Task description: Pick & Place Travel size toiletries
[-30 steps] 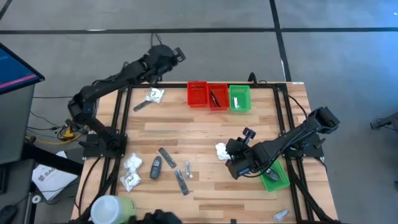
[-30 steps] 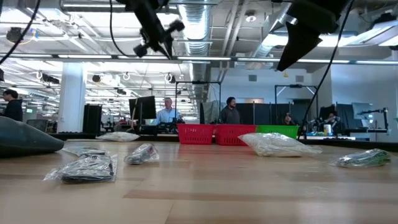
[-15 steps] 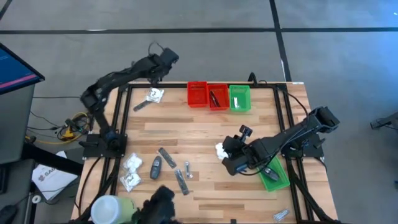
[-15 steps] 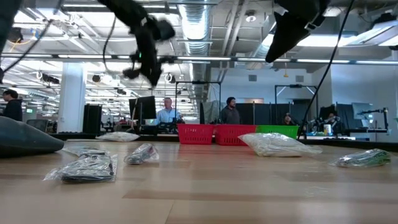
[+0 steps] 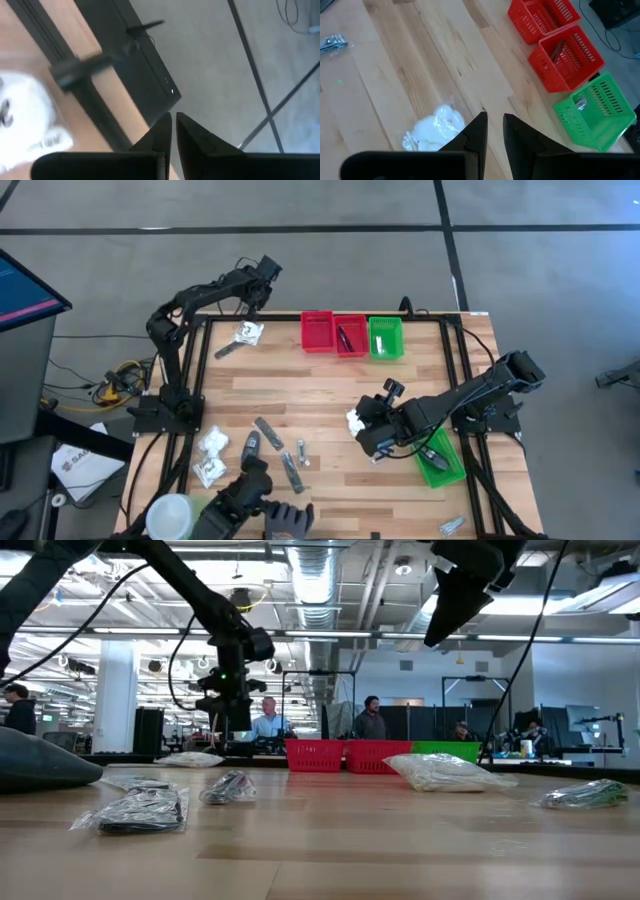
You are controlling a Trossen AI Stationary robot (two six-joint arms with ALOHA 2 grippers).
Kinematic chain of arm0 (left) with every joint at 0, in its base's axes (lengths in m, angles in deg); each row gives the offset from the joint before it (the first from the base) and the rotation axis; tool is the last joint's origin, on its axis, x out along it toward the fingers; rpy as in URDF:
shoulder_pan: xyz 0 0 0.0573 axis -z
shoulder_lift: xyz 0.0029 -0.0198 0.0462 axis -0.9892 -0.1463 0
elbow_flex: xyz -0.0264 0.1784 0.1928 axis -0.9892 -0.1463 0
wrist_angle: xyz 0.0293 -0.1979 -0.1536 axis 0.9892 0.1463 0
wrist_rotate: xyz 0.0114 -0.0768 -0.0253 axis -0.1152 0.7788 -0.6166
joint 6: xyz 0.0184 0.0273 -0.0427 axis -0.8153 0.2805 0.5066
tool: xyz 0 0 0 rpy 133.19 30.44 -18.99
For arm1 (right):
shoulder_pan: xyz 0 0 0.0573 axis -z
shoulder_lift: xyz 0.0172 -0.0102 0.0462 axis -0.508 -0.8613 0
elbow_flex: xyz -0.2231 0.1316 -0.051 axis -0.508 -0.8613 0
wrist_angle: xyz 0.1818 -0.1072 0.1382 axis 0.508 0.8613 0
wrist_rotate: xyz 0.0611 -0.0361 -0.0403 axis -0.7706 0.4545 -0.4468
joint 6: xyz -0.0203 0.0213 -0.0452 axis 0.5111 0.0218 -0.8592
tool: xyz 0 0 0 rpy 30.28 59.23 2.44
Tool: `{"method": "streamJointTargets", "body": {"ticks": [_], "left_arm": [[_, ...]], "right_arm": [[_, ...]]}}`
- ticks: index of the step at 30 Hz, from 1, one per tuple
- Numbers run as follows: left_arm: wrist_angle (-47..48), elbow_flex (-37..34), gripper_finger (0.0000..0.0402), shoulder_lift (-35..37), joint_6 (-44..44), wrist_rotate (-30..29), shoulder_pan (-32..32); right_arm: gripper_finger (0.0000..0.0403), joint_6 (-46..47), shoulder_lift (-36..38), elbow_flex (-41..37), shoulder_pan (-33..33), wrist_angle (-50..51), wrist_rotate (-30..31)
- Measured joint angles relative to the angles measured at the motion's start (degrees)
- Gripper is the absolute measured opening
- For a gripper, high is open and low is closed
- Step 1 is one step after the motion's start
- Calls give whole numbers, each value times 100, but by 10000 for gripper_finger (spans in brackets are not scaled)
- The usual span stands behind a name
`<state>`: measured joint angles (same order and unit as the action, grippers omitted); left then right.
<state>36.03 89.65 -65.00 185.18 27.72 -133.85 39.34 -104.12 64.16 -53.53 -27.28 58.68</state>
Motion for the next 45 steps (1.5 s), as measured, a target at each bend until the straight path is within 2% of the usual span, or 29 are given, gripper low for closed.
{"method": "streamJointTargets", "body": {"ticks": [12,14,18,23,30,40,45], "left_arm": [[142,-306,19,-2,44,-28,-360],[125,-307,19,-9,34,81,-362],[107,-399,19,-2,51,662,-338],[87,-714,19,-2,339,737,-412],[-25,-1088,19,-2,451,1289,-401],[-64,-1466,19,-2,415,1562,-128],[-177,-1621,19,33,362,1491,42]], "right_arm": [[53,-325,0,0,297,-568,-472],[53,-362,0,0,308,-585,-526],[53,-360,0,0,334,-601,-526],[53,-360,0,0,312,-603,-528],[53,-450,0,0,310,-603,-528],[53,-452,0,0,315,-603,-528],[53,-488,0,0,315,-603,-527]]}}
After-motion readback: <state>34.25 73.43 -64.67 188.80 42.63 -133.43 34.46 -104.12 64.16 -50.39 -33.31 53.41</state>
